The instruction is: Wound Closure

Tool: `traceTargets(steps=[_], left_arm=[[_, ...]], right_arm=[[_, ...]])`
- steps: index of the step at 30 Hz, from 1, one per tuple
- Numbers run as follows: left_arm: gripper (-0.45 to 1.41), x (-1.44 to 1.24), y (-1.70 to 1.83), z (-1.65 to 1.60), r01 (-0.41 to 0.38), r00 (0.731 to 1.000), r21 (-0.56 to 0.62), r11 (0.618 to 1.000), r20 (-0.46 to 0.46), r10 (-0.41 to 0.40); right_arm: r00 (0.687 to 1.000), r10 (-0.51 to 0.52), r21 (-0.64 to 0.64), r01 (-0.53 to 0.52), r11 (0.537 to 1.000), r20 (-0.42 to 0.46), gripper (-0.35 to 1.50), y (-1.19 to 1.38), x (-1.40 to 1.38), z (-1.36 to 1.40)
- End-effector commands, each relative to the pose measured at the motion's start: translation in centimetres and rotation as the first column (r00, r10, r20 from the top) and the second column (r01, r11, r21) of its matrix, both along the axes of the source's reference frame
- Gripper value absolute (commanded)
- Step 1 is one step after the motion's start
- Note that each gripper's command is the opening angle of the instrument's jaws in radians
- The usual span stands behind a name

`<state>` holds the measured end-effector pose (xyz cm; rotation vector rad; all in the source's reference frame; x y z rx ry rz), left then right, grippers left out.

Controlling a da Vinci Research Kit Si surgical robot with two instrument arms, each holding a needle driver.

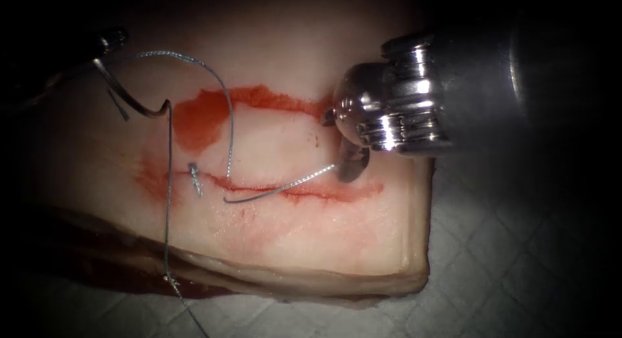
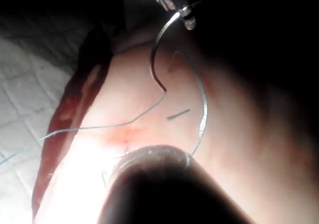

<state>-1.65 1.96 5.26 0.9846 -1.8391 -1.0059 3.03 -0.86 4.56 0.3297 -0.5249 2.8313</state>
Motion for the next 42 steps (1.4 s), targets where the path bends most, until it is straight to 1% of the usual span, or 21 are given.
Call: traceTargets(steps=[1,5,9,11,13,15,18,19,23,26,29,33,34,38,42], left_arm=[[-0.45,-0.06,0.01,0.05,0.0,1.0,-0.001,1.0,0.001,0.0],[-0.45,-0.06,0.01,0.05,0.0,1.0,-0.001,1.0,0.001,0.0],[-0.45,-0.06,0.01,0.05,0.0,1.0,-0.001,1.0,0.001,0.0],[-0.45,-0.06,0.01,0.05,0.0,1.0,-0.001,1.0,0.001,0.0],[-0.45,-0.06,0.01,0.05,0.0,1.0,-0.001,1.0,0.001,0.0],[-0.45,-0.05,0.01,0.05,-0.001,1.0,-0.001,1.0,0.001,0.001],[-0.45,-0.05,0.01,0.05,-0.001,1.0,-0.001,1.0,0.001,0.001],[-0.45,-0.05,0.01,0.05,-0.001,1.0,-0.001,1.0,0.001,0.001],[-0.45,-0.05,0.02,0.05,-0.001,1.0,-0.001,1.0,0.002,0.001],[-0.45,-0.05,0.02,0.04,-0.001,1.0,-0.001,1.0,0.002,0.001],[-0.45,-0.05,0.02,0.03,-0.001,1.0,0.0,1.0,0.002,0.001],[-0.45,-0.05,0.02,0.04,-0.001,1.0,0.0,1.0,0.002,0.001],[-0.45,-0.05,0.02,0.04,-0.001,1.0,0.0,1.0,0.002,0.001],[-0.45,-0.05,0.02,0.04,-0.001,1.0,0.0,1.0,0.002,0.001],[-0.45,-0.05,0.02,0.04,-0.002,1.0,-0.001,1.0,0.002,0.002]], right_arm=[[1.0,0.001,-0.004,-0.001,1.0,-0.003,0.68,-0.01,0.1,0.04],[1.0,-0.005,-0.013,0.005,1.0,-0.005,0.32,-0.07,0.12,0.11],[1.0,-0.004,-0.027,0.004,1.0,-0.003,0.26,-0.15,0.17,0.27],[1.0,-0.005,-0.036,0.005,0.999,0.001,0.14,-0.2,0.2,0.38],[1.0,-0.003,-0.043,0.003,0.999,0.003,-0.08,-0.22,0.23,0.47],[1.0,-0.002,-0.044,0.003,0.999,0.007,-0.35,-0.22,0.25,0.51],[1.0,-0.021,-0.017,0.022,1.0,0.023,-0.35,-0.18,0.28,0.47],[0.999,-0.001,-0.009,0.001,1.0,0.034,-0.35,-0.17,0.27,0.44],[0.999,0.021,0.006,-0.021,1.0,0.042,-0.35,-0.11,0.26,0.32],[0.998,0.036,0.017,-0.037,0.999,0.051,-0.35,-0.07,0.18,0.25],[0.996,0.073,0.017,-0.074,0.997,0.05,-0.35,0.06,-0.1,0.2],[0.991,0.116,0.004,-0.117,0.993,0.062,-0.35,0.12,-0.51,0.21],[0.988,0.14,-0.003,-0.14,0.99,0.064,-0.35,0.12,-0.65,0.24],[0.982,0.182,-0.01,-0.182,0.983,0.042,-0.35,0.02,-1.06,0.35],[0.976,0.214,-0.009,-0.214,0.977,0.042,-0.35,-0.04,-1.33,0.4]])
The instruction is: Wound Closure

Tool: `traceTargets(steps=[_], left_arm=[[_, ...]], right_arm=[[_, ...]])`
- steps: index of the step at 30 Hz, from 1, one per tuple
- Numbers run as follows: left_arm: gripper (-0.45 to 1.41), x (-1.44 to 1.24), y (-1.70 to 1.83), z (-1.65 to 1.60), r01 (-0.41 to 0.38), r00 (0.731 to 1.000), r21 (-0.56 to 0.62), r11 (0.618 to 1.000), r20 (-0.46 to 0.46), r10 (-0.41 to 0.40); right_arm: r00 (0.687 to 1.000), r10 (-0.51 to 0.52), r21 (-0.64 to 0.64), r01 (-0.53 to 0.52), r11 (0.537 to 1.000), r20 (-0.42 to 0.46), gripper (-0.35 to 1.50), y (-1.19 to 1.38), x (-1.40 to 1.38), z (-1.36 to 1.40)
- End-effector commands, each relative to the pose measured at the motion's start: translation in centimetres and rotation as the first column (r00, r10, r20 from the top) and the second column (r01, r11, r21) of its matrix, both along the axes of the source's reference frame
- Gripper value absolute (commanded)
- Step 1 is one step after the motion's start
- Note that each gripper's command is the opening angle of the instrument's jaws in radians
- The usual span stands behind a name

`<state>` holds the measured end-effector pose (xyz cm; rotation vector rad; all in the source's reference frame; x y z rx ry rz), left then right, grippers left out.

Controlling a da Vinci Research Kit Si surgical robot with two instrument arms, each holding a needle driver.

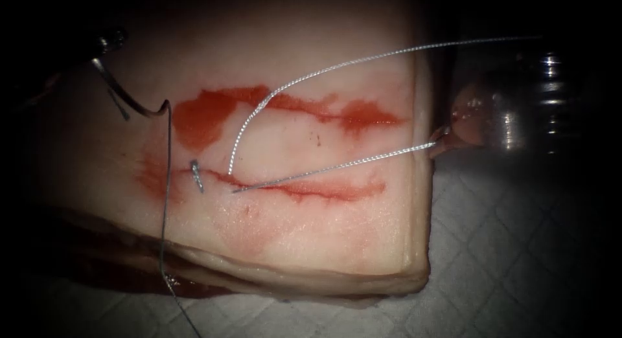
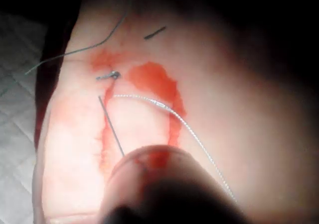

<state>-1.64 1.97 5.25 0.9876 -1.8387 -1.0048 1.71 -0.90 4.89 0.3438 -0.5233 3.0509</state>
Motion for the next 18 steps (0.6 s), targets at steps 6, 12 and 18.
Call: traceTargets(steps=[6,12,18], left_arm=[[-0.45,-0.06,0.01,0.05,0.0,1.0,-0.001,1.0,0.001,0.0],[-0.45,-0.06,0.01,0.05,-0.002,1.0,-0.001,1.0,-0.001,0.002],[-0.45,-0.06,0.01,0.04,-0.002,1.0,-0.001,1.0,-0.001,0.002]], right_arm=[[0.999,0.031,0.002,-0.031,1.0,0.01,-0.35,0.0,-0.3,0.07],[0.998,0.061,-0.029,-0.06,0.998,0.027,-0.35,-0.01,-0.56,0.07],[0.994,0.103,-0.029,-0.102,0.994,0.036,-0.35,-0.03,-0.99,0.12]])
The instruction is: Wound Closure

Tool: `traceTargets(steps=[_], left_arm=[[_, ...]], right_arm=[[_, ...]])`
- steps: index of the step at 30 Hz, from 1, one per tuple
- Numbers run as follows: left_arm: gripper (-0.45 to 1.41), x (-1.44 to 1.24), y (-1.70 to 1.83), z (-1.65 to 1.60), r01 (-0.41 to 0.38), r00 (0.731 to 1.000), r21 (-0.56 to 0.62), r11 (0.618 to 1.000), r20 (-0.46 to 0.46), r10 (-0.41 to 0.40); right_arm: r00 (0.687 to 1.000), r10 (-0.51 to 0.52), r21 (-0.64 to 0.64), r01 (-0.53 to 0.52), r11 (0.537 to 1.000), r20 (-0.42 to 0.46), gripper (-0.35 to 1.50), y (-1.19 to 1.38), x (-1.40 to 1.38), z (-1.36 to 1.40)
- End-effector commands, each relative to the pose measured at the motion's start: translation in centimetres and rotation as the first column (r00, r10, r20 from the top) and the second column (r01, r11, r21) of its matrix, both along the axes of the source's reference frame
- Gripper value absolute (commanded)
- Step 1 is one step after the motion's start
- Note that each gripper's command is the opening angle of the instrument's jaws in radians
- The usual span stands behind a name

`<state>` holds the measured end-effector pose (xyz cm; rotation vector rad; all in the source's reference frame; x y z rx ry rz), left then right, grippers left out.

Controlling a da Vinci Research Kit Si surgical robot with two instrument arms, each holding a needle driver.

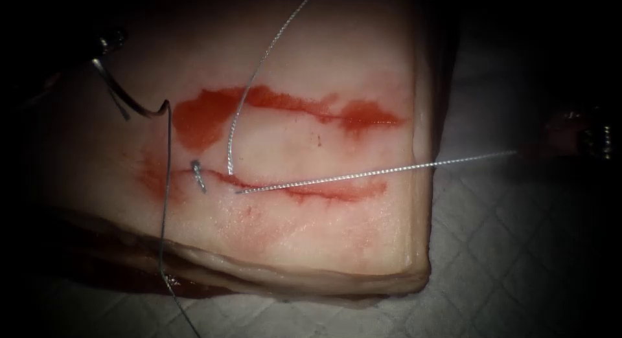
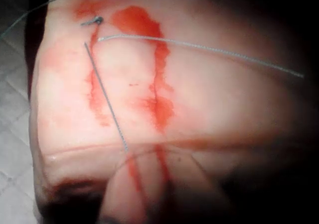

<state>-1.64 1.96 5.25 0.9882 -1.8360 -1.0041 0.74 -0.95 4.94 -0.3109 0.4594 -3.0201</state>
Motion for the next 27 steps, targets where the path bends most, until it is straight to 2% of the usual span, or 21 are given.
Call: traceTargets(steps=[1,6,27], left_arm=[[-0.45,-0.06,0.01,0.04,0.0,1.0,-0.001,1.0,0.0,0.0],[-0.45,-0.06,0.01,0.04,0.0,1.0,-0.001,1.0,0.0,0.0],[-0.45,-0.06,0.02,0.05,0.0,1.0,-0.001,1.0,0.001,0.0]], right_arm=[[1.0,0.012,0.002,-0.012,1.0,0.004,-0.35,0.01,-0.1,0.08],[0.999,0.035,-0.008,-0.035,0.999,0.006,-0.35,0.04,-0.47,0.1],[0.991,0.129,-0.016,-0.128,0.992,0.022,-0.35,0.05,-1.52,0.15]])
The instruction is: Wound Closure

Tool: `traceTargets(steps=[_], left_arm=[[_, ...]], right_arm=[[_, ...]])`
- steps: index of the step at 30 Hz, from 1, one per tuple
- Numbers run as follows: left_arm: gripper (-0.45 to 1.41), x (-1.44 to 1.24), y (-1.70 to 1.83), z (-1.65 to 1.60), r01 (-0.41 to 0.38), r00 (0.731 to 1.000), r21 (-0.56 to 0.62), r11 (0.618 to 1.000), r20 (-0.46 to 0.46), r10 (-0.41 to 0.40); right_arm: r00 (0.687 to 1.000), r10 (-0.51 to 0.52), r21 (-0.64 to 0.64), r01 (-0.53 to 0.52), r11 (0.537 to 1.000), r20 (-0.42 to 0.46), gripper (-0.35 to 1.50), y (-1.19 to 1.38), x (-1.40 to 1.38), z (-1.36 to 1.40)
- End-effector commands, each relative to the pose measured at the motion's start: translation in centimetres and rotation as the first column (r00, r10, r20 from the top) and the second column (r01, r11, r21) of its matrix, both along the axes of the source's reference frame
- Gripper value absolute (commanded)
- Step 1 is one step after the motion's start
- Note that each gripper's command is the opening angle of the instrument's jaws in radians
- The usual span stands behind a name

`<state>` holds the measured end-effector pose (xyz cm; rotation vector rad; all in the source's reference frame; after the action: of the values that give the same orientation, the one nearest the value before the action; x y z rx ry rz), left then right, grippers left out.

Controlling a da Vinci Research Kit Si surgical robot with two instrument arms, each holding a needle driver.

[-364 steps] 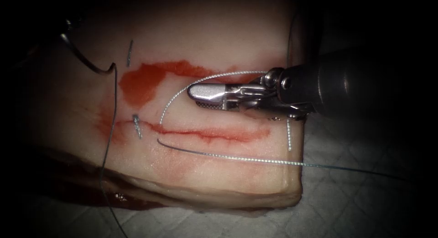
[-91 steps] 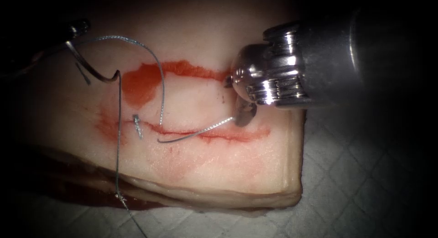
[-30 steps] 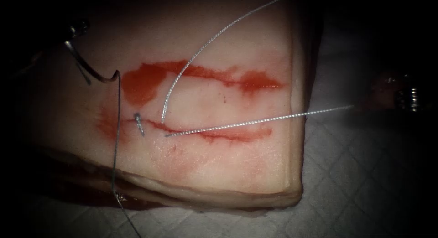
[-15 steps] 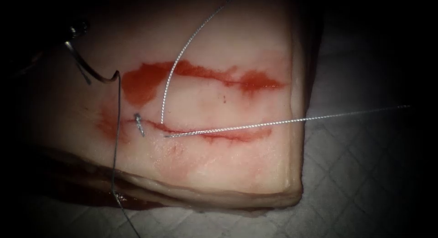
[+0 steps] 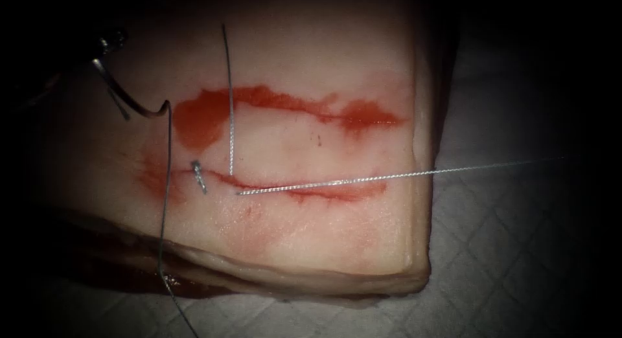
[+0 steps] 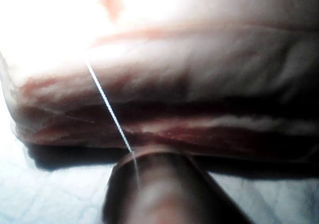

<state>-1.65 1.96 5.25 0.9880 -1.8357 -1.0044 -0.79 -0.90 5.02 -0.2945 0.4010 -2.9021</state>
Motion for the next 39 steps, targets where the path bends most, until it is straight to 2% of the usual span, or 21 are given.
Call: traceTargets(steps=[1,6,21,28,36,39], left_arm=[[-0.45,-0.06,0.02,0.05,0.0,1.0,-0.001,1.0,0.001,0.0],[-0.45,-0.06,0.02,0.05,0.0,1.0,-0.001,1.0,0.001,0.0],[-0.45,-0.05,0.02,0.05,0.0,1.0,-0.001,1.0,0.001,0.0],[-0.45,-0.05,0.02,0.06,0.0,1.0,-0.002,1.0,0.001,0.0],[-0.45,-0.03,0.02,0.14,-0.017,0.999,0.002,1.0,-0.032,0.017],[-0.45,-0.01,0.01,0.2,-0.023,0.999,0.013,1.0,-0.046,0.023]], right_arm=[[1.0,0.006,-0.002,-0.006,1.0,0.001,-0.35,0.01,-0.03,0.07],[1.0,0.021,-0.005,-0.02,1.0,0.009,-0.35,0.0,-0.27,0.09],[0.997,0.065,-0.008,-0.065,0.998,0.033,-0.35,-0.1,-0.74,0.15],[0.997,0.067,-0.009,-0.067,0.998,0.034,-0.35,-0.12,-0.72,0.13],[0.993,0.105,-0.001,-0.105,0.994,0.044,-0.35,-0.19,-0.55,0.02],[0.995,0.103,-0.007,-0.103,0.995,0.015,-0.35,-0.2,-0.44,-0.05]])
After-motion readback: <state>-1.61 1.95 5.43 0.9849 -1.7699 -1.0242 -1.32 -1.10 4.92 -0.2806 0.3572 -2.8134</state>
